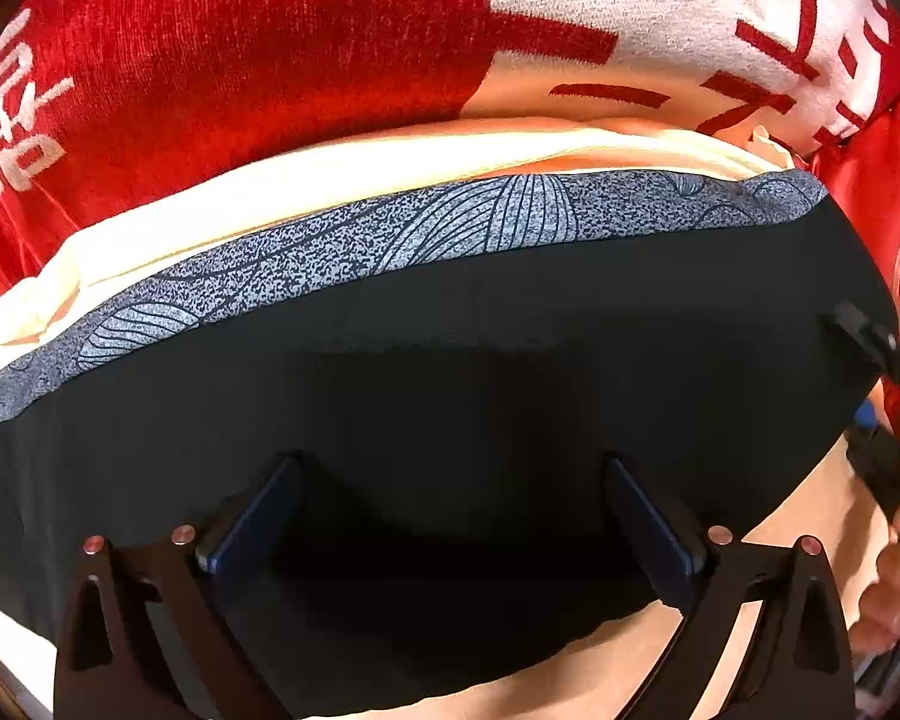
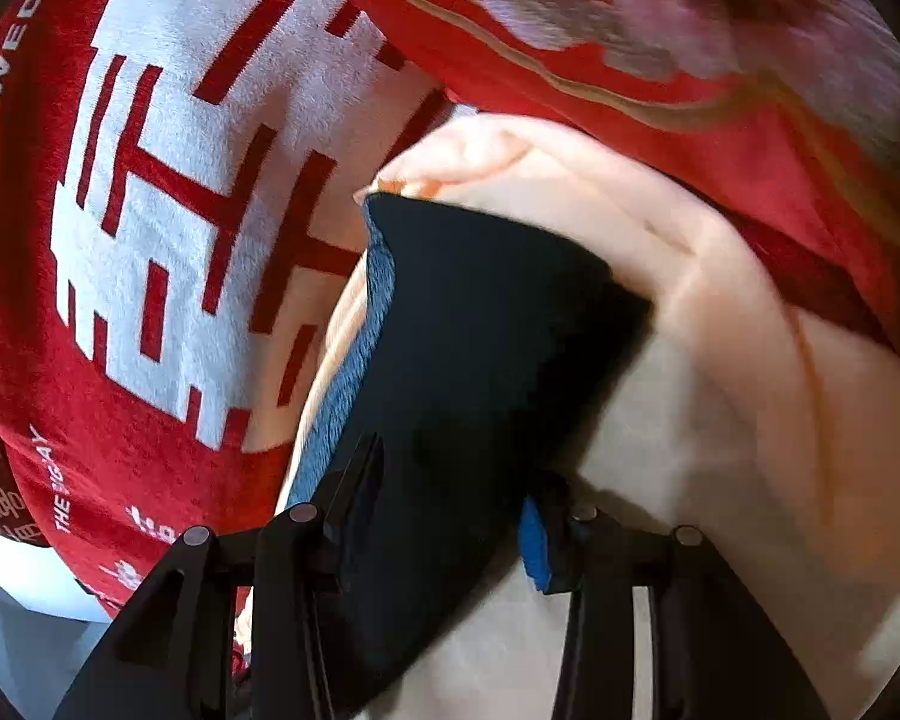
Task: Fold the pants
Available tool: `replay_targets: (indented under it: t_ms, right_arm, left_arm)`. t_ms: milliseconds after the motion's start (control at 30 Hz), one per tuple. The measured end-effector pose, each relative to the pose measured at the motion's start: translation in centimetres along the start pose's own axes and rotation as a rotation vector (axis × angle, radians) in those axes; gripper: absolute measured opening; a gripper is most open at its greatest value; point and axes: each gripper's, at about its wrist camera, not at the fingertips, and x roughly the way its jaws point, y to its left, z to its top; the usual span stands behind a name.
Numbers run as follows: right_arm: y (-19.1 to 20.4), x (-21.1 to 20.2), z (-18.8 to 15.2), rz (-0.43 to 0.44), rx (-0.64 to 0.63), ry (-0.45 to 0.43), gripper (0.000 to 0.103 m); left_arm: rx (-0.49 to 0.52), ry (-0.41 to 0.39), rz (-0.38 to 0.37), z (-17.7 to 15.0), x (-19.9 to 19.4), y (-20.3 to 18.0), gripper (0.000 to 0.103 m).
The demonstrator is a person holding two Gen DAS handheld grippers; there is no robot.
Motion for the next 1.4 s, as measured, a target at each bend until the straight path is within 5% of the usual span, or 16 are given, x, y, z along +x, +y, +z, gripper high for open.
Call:
replay_targets:
  t_ms: [133,233,300,500,633,900,1067,1133,1400]
  right_arm:
    - [0.3,0.3,0.7,-0.063,0.059,0.030,0.017]
    - [2.2,-0.7,0.6,-0.067,-0.007,0.024,0.015]
    - [4.1,-1.5,0.4,-0.062,-0.081,0.021,0.014]
    - [9.3,-3.0,-0.9,-0.083,-0.289,0.015,0.014]
    - [12.9,-2.8,-2.5,-0.114,-0.450,0.016,0.014]
    - [19.5,-1.6,-7.8,-0.147,-0.725,0.050,0.014]
    - [22.4,-0.2,-12.3,-0.164,-0.861,0.088,0.014]
    - [23.1,0.6,-14.1,-0.174,-0.894,0.113,0.014]
    - [23.3,8.6,-25.4,-0.304,-1.103,0.252,0.015]
  left_arm:
    - [-0.014,0.013,-0.004,0.1,-0.5,0.0,0.095]
    - [-0.039,-0.004,-0.038,0.4,-2.2,0.2,0.060]
    - [-0.044,-0.033,-0.092,0.4,-3.4,0.0,0.048]
    - [-0.033,-0.026,-0.208,-0.2,-1.8,-2.1,0.048]
    - [0.017,-0.099,-0.153,-1.0,-1.6,-3.5,0.048]
    - [0.081,-0.115,-0.191,-2.0,-2.3,-3.3,0.048]
    - [0.015,-0.094,-0.201,-2.7,-4.9,1.4,0.050]
    - [-0.022,-0.121,-0.170,-3.3,-6.5,4.8,0.075]
    - [-0.116,-0.117,-0.007,-6.1,-9.3,17.9,0.077]
